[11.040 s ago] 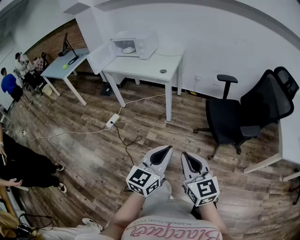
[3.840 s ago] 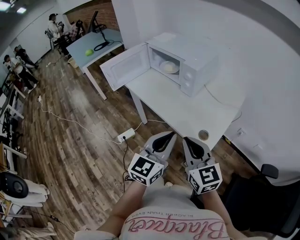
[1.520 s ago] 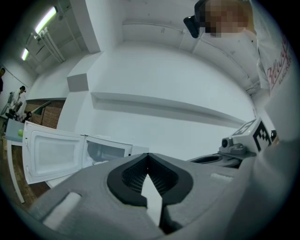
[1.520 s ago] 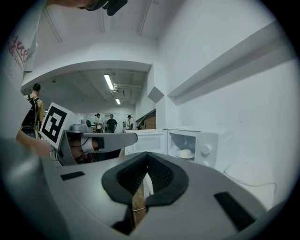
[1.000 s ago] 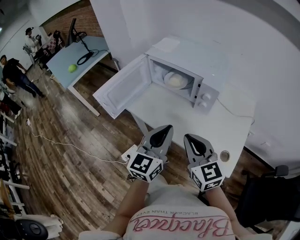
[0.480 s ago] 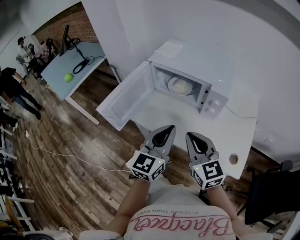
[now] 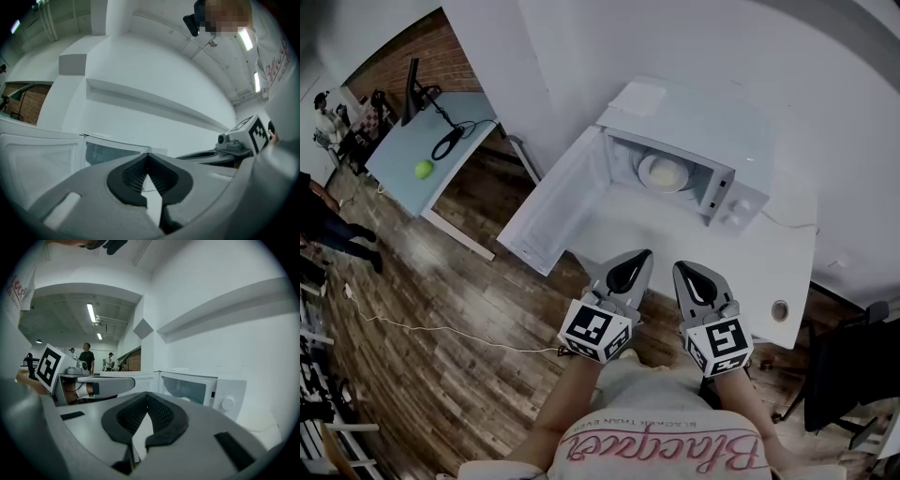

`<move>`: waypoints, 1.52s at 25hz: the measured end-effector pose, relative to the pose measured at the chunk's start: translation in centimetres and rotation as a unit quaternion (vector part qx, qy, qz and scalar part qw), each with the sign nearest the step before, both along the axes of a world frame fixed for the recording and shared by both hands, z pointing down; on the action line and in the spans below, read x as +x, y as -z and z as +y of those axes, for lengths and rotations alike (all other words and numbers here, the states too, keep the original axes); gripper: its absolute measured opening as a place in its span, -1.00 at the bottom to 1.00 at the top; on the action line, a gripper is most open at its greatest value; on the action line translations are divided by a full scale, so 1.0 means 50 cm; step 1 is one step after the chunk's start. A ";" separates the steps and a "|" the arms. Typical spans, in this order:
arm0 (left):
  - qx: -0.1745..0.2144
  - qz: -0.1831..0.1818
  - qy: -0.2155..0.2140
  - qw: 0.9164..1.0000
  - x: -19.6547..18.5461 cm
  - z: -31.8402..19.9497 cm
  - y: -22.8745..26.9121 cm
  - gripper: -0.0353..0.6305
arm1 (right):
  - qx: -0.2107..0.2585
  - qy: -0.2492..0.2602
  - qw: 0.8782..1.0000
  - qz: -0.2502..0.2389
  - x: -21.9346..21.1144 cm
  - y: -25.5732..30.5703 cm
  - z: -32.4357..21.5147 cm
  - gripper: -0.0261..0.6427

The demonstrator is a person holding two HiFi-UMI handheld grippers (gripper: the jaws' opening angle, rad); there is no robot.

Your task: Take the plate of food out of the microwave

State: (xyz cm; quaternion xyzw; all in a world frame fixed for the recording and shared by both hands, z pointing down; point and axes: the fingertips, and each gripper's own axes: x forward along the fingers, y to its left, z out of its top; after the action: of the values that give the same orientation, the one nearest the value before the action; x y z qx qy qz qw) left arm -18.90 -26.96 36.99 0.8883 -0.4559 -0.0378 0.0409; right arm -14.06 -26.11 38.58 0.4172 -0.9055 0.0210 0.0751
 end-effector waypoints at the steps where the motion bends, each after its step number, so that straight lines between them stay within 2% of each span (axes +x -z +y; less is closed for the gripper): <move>1: -0.003 0.004 -0.004 1.000 -0.004 -0.001 -0.002 -0.88 | -0.001 -0.003 1.000 0.002 -0.003 0.000 0.000 -0.89; 11: -0.005 0.003 0.018 1.000 -0.033 -0.045 -0.027 -0.88 | -0.019 -0.023 0.999 0.011 -0.005 -0.027 -0.012 -0.89; 19: -0.013 0.009 0.002 1.000 -0.022 -0.088 -0.047 -0.86 | -0.033 -0.034 0.999 0.012 0.003 -0.046 -0.055 -0.89; 22: -0.024 0.029 0.004 0.999 -0.026 -0.121 -0.057 -0.40 | -0.032 -0.031 0.999 0.010 -0.002 -0.045 -0.082 -0.89; 25: -0.038 0.053 0.003 0.998 -0.031 -0.158 -0.064 -0.33 | -0.033 -0.033 0.999 0.006 0.002 -0.043 -0.113 -0.89; 28: -0.072 0.079 -0.010 0.994 -0.029 -0.199 -0.079 -0.26 | -0.034 -0.036 0.999 0.003 0.007 -0.042 -0.146 -0.89; 31: -0.109 0.087 -0.029 0.990 -0.015 -0.233 -0.099 0.05 | -0.034 -0.036 0.999 0.000 0.012 -0.041 -0.174 -0.89; 33: -0.127 0.094 -0.040 0.987 -0.006 -0.251 -0.111 0.17 | -0.035 -0.035 0.999 -0.002 0.014 -0.043 -0.191 -0.89; 35: -0.149 0.111 -0.053 0.981 0.002 -0.265 -0.123 0.31 | -0.037 -0.034 0.999 -0.002 0.015 -0.046 -0.205 -0.89; 38: -0.193 0.158 -0.080 0.965 0.013 -0.284 -0.139 0.69 | -0.041 -0.032 0.999 -0.008 0.015 -0.050 -0.223 -0.89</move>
State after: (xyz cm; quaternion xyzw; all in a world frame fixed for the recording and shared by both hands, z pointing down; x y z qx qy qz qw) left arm -18.25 -41.19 43.94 0.8798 -0.3701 -0.0856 0.2856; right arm -13.29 -37.28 41.09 0.4426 -0.8905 0.0636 0.0844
